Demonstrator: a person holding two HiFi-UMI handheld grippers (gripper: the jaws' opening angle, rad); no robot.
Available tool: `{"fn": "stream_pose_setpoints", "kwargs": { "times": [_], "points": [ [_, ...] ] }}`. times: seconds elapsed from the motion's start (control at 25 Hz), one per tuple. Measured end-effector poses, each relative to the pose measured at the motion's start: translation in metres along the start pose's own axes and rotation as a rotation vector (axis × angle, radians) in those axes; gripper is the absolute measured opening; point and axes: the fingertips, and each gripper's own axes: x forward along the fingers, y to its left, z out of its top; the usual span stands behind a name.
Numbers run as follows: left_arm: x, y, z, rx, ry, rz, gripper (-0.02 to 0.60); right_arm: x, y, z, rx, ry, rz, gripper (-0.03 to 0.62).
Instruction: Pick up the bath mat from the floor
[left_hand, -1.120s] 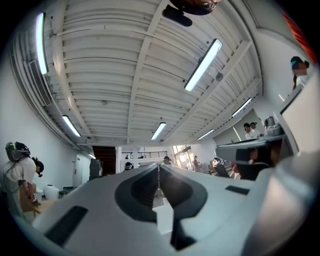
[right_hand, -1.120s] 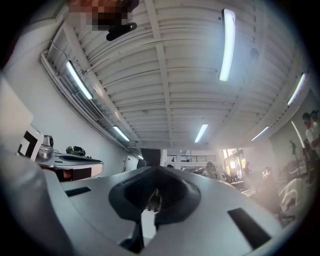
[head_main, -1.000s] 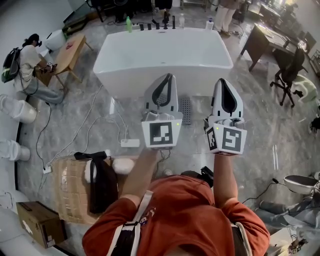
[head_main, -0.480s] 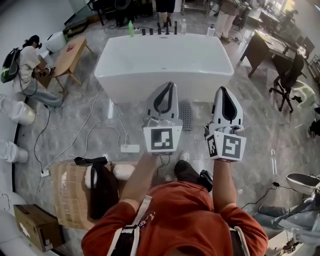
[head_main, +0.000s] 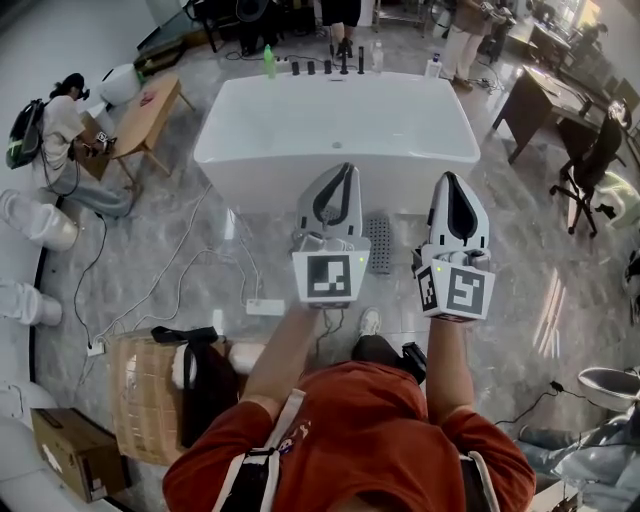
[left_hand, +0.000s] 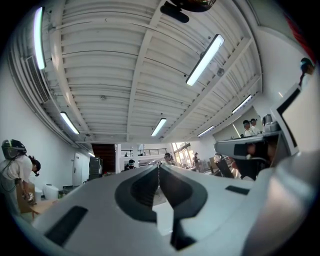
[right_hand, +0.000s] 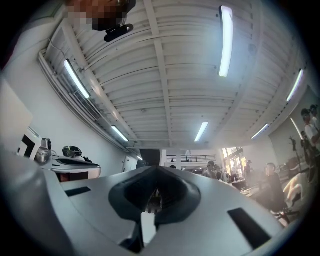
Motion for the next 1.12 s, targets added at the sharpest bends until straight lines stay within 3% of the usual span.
{"fn": "stream_pose_setpoints", "kwargs": {
  "times": [0.76,1.12],
  "points": [
    [0.176,-0.016,-0.047,-0.006,0.034,0.004,0.017,0.139,-0.102,-0.066,0.022,0.013,-0.006,0.012],
    [0.227,-0.025,-0.066,0.03,0.064,0.019,0.017,0.18,-0.139,-0.092,0.048,0.021,0.001,0.012]
  ]
}}
